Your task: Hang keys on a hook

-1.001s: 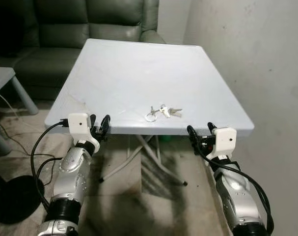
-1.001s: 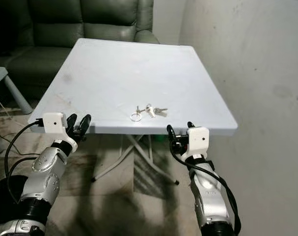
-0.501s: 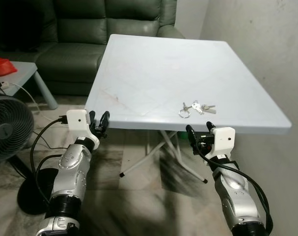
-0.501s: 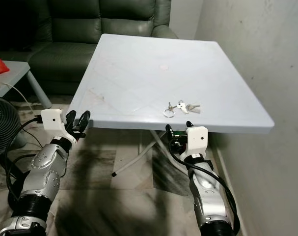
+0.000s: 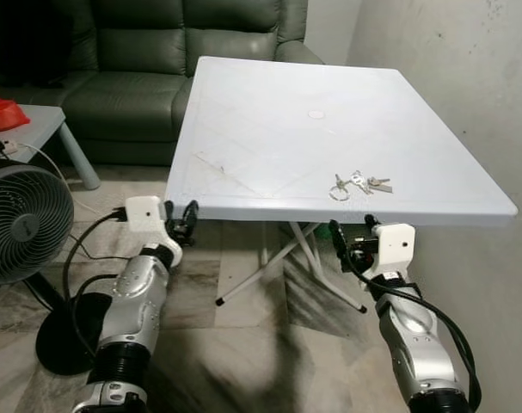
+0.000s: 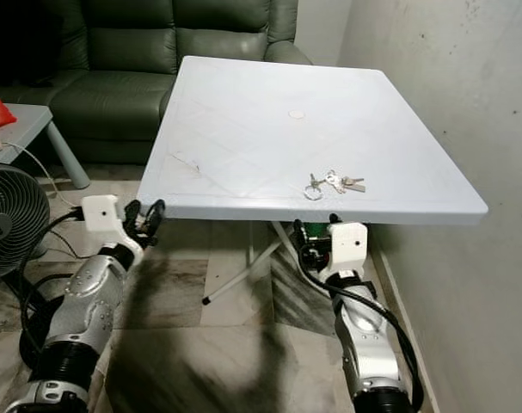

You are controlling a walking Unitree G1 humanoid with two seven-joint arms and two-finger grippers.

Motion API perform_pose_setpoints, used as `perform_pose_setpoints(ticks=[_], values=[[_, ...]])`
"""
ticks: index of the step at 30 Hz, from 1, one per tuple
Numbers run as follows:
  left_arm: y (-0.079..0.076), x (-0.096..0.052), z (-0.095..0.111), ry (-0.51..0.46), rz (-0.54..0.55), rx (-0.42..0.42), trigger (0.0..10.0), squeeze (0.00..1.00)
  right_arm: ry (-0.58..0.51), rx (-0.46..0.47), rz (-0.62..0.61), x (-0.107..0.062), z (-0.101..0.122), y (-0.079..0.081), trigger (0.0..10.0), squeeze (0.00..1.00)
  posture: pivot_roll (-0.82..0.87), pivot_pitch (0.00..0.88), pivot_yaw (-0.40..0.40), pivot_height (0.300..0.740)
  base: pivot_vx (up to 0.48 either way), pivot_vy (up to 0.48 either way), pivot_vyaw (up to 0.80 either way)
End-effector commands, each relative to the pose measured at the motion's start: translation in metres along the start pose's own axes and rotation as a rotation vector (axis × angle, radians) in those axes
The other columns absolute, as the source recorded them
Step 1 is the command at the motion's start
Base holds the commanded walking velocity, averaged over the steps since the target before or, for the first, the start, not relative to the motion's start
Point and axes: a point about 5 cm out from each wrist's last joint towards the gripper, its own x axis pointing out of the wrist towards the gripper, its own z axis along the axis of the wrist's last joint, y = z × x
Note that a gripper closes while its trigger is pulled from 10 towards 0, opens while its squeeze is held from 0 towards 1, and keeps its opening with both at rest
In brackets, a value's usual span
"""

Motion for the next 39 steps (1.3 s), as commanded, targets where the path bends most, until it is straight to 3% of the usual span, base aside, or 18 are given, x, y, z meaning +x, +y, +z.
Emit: perform_pose_setpoints(ticks=[1, 13, 39], values=[[-0.0004, -0.0004, 0.0007, 0.006, -0.003, 0.001, 10.0, 0.00, -0.005, -0.006, -0.003, -0.0001, 0.0022, -0.0027, 10.0, 0.00, 0.01, 0.072, -0.041, 0.740, 0.000, 0.000, 0.00], [-0.0022, 0.0005, 0.0000, 0.024, -0.022, 0.020, 10.0, 0.00, -0.008, -0.003, -0.003, 0.0004, 0.0021, -0.0013, 10.0, 0.00, 0.01, 0.071, -0.033, 0.740, 0.000, 0.000, 0.00], [-0.0048, 0.0028, 0.0009, 0.023, -0.029, 0.000, 10.0, 0.00, -0.008, -0.008, 0.019, 0.0009, 0.0027, 0.0008, 10.0, 0.00, 0.00, 0.060, -0.037, 0.740, 0.328, 0.000, 0.00]])
